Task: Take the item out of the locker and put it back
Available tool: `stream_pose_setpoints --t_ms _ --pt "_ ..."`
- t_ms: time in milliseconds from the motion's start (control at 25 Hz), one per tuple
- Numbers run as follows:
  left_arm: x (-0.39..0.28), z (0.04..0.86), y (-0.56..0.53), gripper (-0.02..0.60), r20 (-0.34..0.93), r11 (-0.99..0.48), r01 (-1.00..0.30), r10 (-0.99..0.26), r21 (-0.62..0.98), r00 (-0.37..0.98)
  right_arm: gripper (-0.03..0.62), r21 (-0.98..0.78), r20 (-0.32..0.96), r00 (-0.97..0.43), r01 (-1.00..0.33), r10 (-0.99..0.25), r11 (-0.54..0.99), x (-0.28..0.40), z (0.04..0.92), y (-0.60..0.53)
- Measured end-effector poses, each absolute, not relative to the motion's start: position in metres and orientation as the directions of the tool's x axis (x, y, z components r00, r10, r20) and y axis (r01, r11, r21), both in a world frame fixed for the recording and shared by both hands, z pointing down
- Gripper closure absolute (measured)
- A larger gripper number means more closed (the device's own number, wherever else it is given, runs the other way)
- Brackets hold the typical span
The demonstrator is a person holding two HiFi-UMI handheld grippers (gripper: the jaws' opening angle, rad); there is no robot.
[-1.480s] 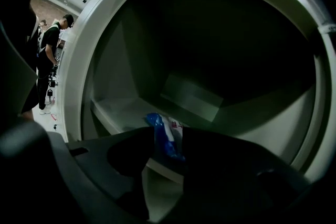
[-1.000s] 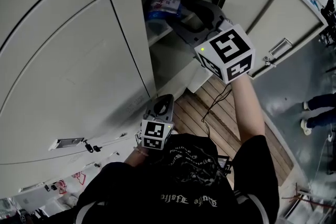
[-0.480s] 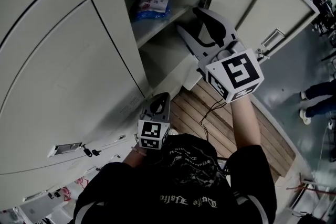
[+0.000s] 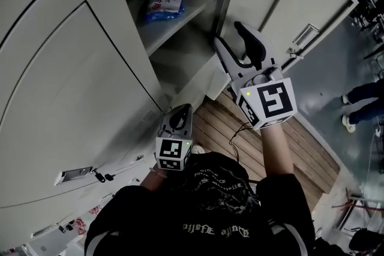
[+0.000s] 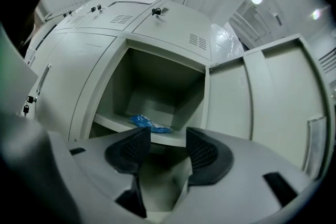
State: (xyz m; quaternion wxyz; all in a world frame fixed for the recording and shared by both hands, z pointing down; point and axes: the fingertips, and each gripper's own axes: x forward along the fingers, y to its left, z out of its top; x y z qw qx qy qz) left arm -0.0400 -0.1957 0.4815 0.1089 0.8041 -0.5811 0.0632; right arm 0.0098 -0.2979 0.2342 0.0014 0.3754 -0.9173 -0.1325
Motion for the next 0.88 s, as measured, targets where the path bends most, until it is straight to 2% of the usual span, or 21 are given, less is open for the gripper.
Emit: stream_pose_setpoints --t_ms 880 --pt "-0.039 0.470 -0.202 0.575 0.187 -0.293 -0.952 -0.934 0.087 0.304 0.379 0.100 -0.008 -0.582 -0.809 -0.813 0.579 0.062 0.334 -0.278"
